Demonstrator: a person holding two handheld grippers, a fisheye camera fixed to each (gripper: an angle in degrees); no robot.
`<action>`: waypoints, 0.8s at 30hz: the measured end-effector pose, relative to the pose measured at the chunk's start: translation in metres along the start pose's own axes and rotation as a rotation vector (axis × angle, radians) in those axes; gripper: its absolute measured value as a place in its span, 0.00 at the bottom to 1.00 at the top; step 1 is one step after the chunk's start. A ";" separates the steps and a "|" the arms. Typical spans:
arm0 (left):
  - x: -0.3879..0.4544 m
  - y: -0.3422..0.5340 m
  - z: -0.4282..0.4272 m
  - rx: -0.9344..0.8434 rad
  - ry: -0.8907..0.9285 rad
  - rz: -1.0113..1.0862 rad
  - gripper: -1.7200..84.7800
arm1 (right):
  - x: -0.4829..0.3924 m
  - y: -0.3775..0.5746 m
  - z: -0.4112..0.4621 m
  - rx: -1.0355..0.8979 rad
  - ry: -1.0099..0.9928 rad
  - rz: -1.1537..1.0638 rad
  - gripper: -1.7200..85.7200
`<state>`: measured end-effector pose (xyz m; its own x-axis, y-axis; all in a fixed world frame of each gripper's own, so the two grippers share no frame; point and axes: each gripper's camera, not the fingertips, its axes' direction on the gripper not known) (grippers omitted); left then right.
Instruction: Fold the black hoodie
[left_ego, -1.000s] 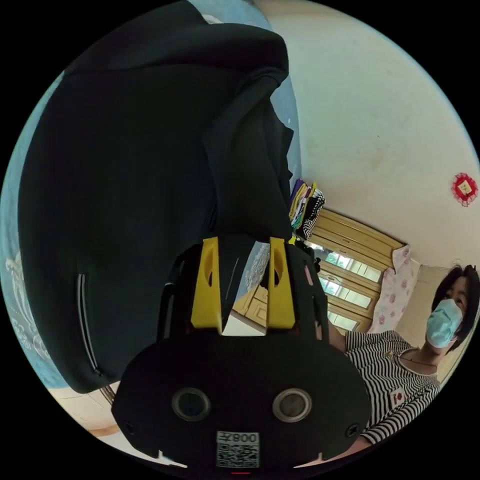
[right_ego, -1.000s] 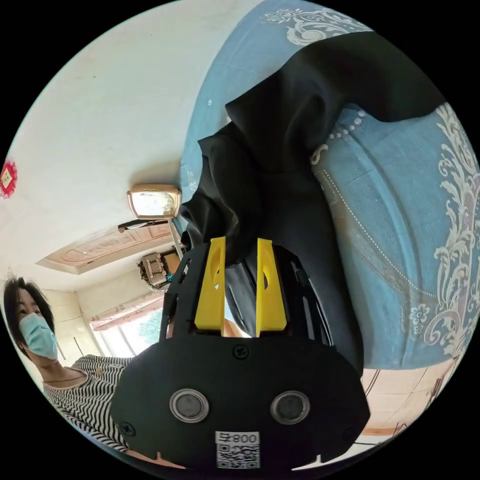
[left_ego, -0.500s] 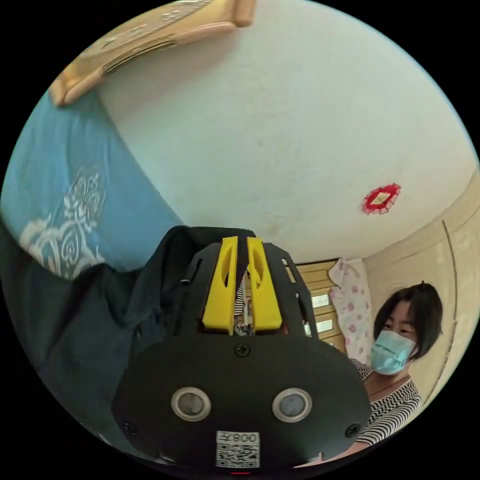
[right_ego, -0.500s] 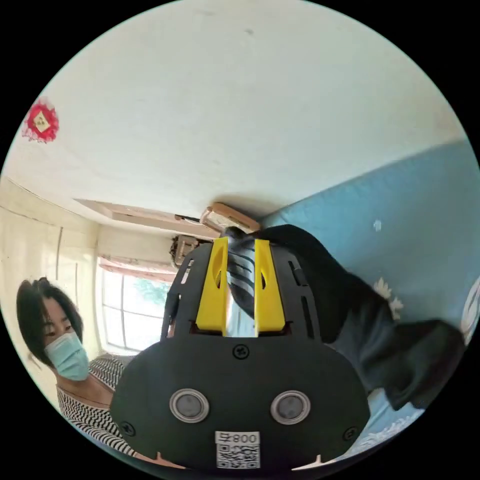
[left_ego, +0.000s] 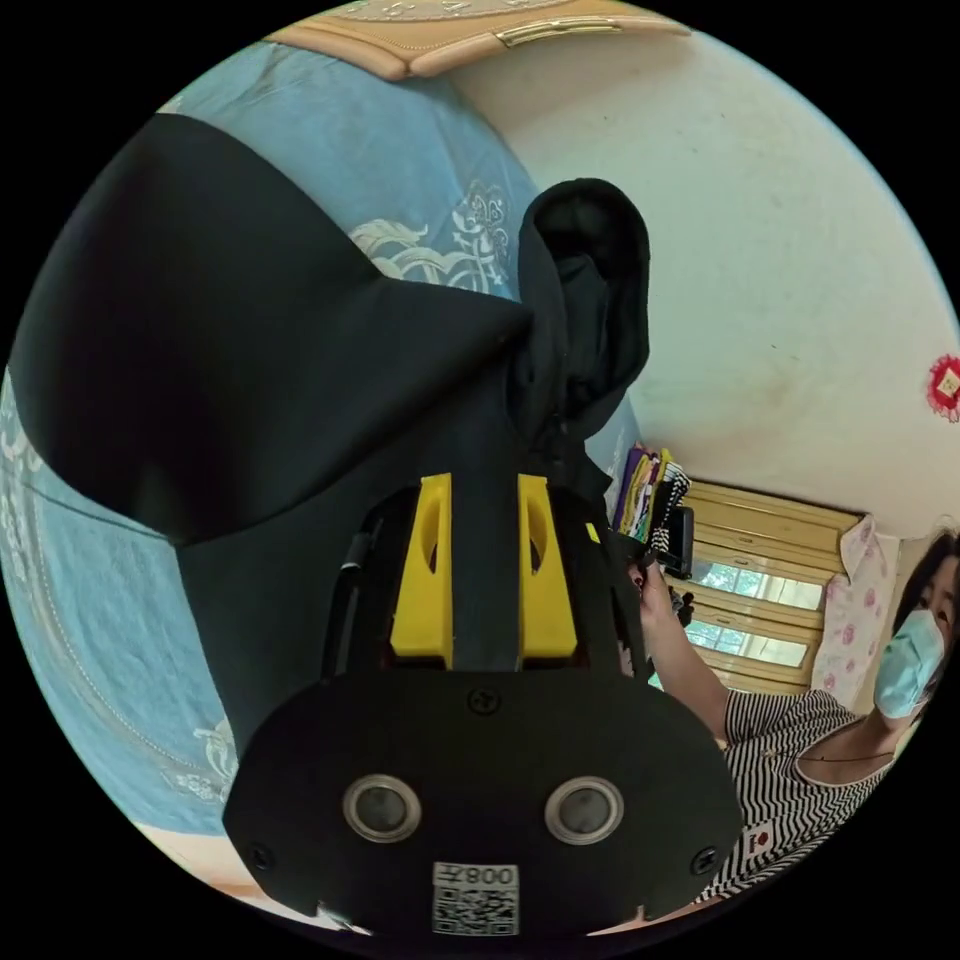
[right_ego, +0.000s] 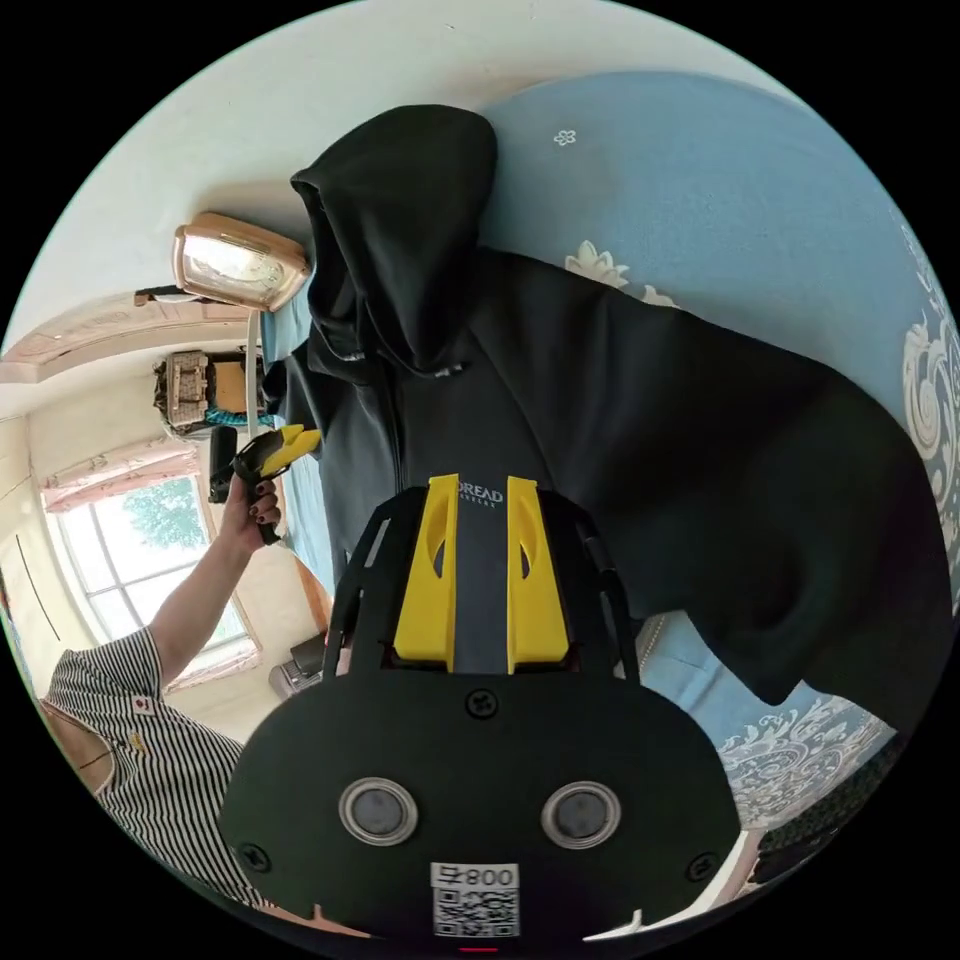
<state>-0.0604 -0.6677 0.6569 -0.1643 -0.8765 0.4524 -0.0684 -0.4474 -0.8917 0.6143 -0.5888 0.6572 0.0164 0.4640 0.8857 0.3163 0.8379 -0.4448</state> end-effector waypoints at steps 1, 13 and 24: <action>0.013 -0.002 -0.004 0.024 -0.030 0.035 0.14 | -0.004 0.002 -0.001 0.009 0.016 -0.003 0.11; 0.171 -0.097 0.033 -0.335 -0.711 0.546 0.19 | -0.066 -0.057 -0.054 -0.070 0.566 -0.231 0.14; 0.226 -0.095 0.094 -0.454 -1.002 0.606 0.06 | -0.101 -0.098 -0.034 -0.151 0.711 -0.252 0.12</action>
<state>0.0017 -0.8404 0.8448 0.5174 -0.7579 -0.3973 -0.6082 0.0009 -0.7938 0.6140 -0.7278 0.6154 0.5159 -0.0751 0.8533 0.5165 0.8220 -0.2399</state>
